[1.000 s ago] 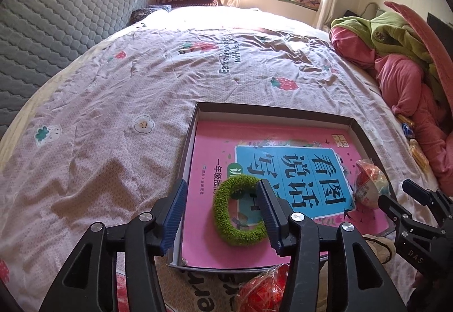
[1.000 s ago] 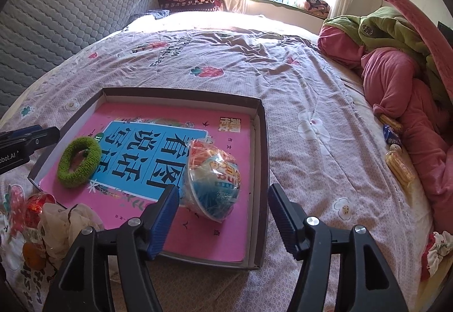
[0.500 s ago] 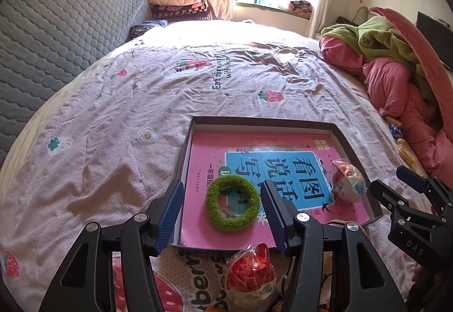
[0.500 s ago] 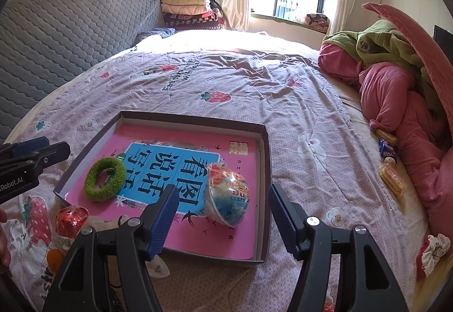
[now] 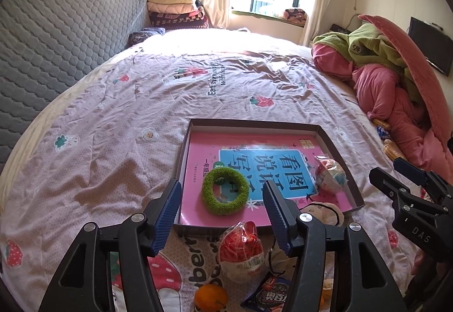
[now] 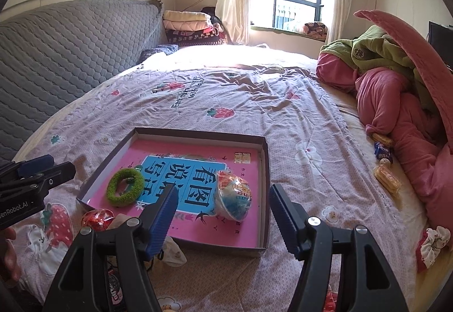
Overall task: Organize objects
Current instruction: 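Withdraw both grippers from the box back toward the remaining items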
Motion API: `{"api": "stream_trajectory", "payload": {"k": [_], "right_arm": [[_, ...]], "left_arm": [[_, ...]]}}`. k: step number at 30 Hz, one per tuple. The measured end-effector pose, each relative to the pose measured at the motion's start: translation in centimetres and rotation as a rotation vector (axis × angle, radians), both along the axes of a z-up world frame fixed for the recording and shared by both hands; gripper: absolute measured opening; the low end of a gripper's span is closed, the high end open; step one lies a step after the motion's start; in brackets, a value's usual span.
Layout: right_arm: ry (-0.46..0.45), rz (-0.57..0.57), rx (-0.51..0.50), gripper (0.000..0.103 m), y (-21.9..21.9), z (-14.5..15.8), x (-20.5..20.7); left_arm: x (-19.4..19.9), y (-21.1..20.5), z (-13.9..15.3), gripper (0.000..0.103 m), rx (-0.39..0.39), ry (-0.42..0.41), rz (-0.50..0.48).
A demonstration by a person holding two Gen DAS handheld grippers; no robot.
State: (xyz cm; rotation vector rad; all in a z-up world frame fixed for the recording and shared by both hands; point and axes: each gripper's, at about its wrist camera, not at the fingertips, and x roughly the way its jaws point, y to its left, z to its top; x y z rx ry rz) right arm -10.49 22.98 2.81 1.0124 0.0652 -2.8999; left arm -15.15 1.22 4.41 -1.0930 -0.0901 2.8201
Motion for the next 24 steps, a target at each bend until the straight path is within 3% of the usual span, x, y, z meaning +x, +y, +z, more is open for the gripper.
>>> {"api": "stream_trajectory", "payload": {"k": [24], "right_arm": [[0.016, 0.098, 0.028, 0.070, -2.4, 0.0, 3.4]], "left_arm": [[3.9, -1.4, -0.5, 0.067, 0.000, -0.014, 0.007]]}}
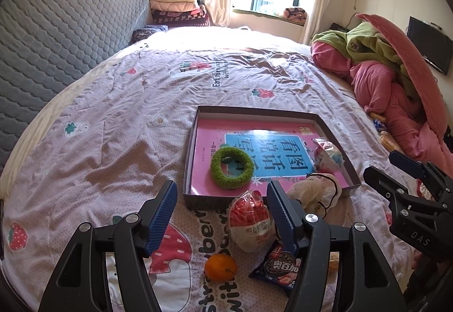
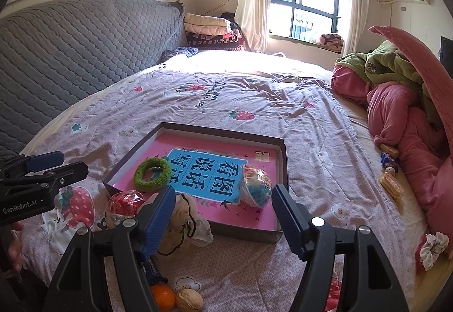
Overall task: Organize objects
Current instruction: 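Withdraw both grippers from the box back toward the remaining items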
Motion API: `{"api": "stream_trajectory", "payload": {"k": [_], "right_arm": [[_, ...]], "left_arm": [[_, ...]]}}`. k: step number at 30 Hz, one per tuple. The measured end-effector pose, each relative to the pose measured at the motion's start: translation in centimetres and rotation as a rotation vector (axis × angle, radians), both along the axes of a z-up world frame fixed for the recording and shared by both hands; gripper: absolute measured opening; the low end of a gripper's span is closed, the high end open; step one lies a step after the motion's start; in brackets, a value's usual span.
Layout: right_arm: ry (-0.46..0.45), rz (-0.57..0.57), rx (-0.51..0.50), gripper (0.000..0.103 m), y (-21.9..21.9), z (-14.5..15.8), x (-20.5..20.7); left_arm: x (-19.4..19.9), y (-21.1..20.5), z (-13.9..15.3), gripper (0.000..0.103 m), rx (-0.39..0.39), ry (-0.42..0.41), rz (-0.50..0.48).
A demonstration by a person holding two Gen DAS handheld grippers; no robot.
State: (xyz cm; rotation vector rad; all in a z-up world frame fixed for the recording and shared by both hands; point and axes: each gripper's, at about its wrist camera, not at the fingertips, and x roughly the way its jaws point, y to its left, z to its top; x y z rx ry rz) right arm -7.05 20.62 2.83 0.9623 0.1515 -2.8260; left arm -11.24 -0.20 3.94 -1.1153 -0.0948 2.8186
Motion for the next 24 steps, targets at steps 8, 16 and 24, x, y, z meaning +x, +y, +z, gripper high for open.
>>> {"api": "stream_trajectory", "payload": {"k": [8, 16, 24], "right_arm": [[-0.018, 0.015, 0.006, 0.070, 0.2, -0.5, 0.6], [-0.043, 0.022, 0.039, 0.070, 0.4, -1.4, 1.4], [-0.075, 0.051, 0.056, 0.070, 0.4, -2.4, 2.0]], "left_arm": [[0.2, 0.0, -0.2, 0.067, 0.005, -0.006, 0.010], [1.2, 0.1, -1.0, 0.067, 0.016, -0.027, 0.004], [1.8, 0.6, -2.0, 0.067, -0.004, -0.052, -0.015]]}}
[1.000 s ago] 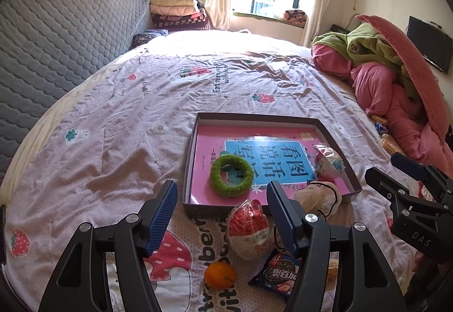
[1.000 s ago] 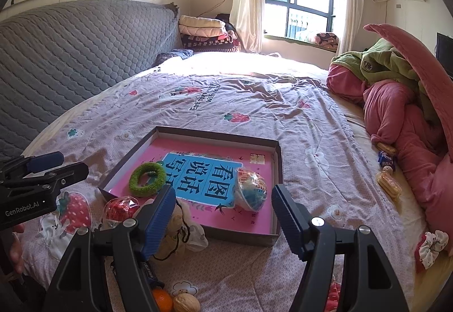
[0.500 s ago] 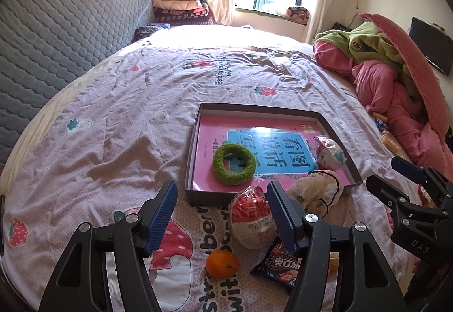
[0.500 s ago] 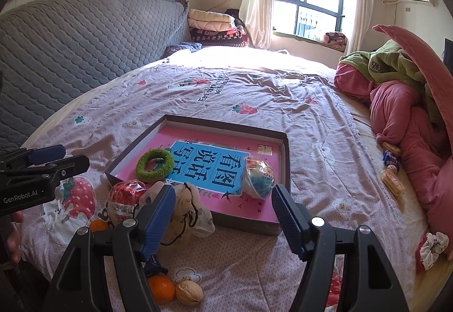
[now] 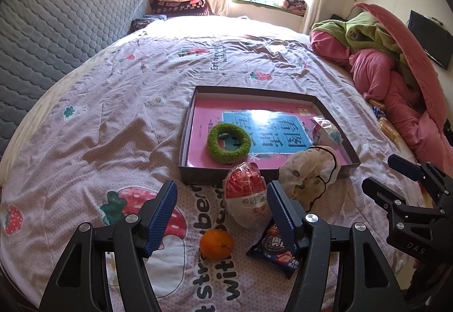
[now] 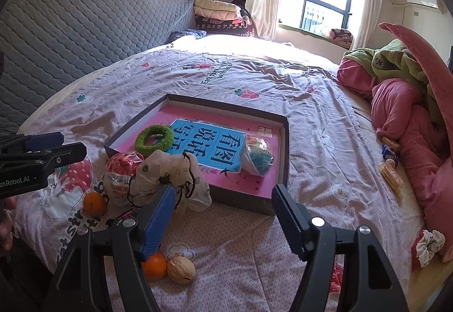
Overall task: Organize objects
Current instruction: 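Withdraw both grippers from the box back toward the remaining items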
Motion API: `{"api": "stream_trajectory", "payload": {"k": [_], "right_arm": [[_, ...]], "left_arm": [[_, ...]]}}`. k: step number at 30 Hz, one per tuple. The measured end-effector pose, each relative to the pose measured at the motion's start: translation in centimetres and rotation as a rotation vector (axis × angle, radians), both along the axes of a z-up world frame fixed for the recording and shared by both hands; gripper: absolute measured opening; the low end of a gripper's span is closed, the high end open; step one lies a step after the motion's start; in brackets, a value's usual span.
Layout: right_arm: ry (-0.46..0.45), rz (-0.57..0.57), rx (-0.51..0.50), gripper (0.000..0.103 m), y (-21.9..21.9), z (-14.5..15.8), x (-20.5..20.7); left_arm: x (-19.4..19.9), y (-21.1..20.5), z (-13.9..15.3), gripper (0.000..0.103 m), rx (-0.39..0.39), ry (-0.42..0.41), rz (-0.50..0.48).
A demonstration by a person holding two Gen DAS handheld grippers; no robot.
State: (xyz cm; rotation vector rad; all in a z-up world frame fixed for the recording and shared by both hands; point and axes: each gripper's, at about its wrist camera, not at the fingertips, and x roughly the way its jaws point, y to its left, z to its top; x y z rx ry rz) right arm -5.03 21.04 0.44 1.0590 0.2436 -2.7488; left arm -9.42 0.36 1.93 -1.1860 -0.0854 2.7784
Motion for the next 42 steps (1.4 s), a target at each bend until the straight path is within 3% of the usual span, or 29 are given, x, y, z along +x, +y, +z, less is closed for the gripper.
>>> {"api": "stream_trajectory", "payload": {"k": [42], "right_arm": [[-0.134, 0.072, 0.076, 0.070, -0.3, -4.3, 3.2]], "left_arm": [[2.8, 0.4, -4.7, 0.067, -0.031, -0.143, -0.057]]}}
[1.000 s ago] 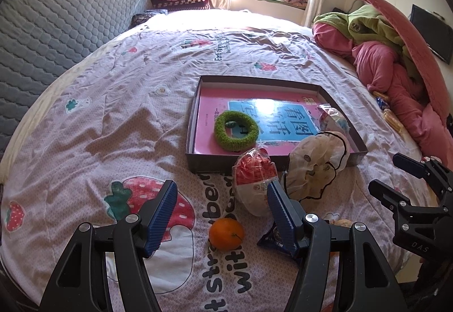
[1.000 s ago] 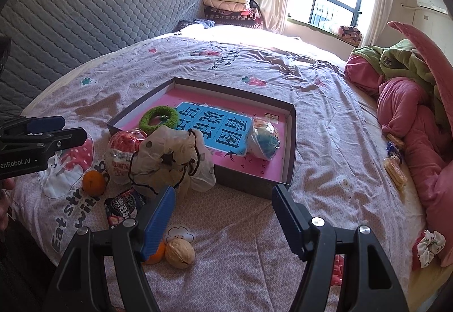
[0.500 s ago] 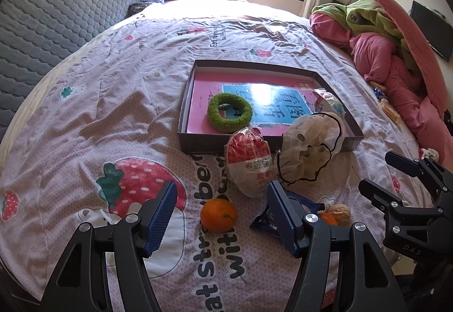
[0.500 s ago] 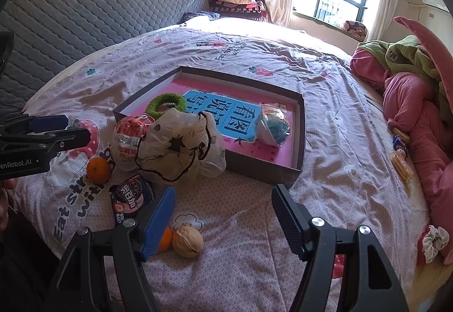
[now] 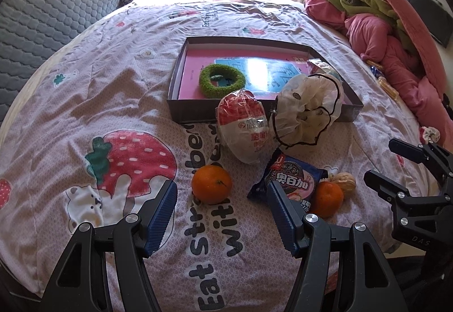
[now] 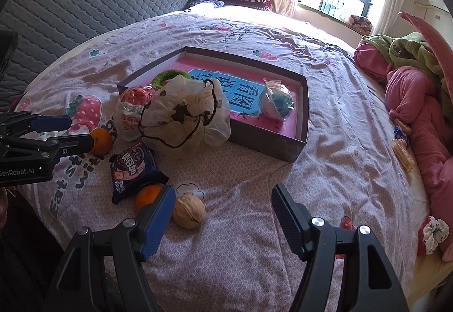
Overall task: Organize objects
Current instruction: 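Withdraw both grippers from the box back toward the remaining items, then approach the orange with the left gripper while the right approaches the walnut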
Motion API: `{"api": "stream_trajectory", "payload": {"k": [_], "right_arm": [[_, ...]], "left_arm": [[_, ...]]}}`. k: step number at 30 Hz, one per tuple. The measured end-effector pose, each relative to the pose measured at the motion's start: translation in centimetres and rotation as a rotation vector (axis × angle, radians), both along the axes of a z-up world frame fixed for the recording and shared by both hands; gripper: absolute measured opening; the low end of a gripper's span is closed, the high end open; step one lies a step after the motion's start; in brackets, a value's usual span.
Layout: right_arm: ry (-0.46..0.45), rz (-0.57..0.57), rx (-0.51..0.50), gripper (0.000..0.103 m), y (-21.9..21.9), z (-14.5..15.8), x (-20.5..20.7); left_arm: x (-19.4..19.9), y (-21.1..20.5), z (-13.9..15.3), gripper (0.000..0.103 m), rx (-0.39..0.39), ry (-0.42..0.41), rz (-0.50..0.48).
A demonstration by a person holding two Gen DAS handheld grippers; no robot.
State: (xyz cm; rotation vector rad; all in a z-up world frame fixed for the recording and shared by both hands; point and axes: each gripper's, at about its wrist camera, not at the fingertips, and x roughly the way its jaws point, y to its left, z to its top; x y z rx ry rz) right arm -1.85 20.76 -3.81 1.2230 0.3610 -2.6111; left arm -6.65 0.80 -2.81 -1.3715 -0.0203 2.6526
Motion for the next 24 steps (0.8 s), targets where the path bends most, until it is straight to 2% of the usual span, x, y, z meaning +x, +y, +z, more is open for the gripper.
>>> {"api": "stream_trajectory", "payload": {"k": [24], "right_arm": [[-0.099, 0.084, 0.054, 0.070, -0.3, -2.6, 0.9]], "left_arm": [[-0.1, -0.3, -2.6, 0.067, -0.027, -0.076, -0.012]]}}
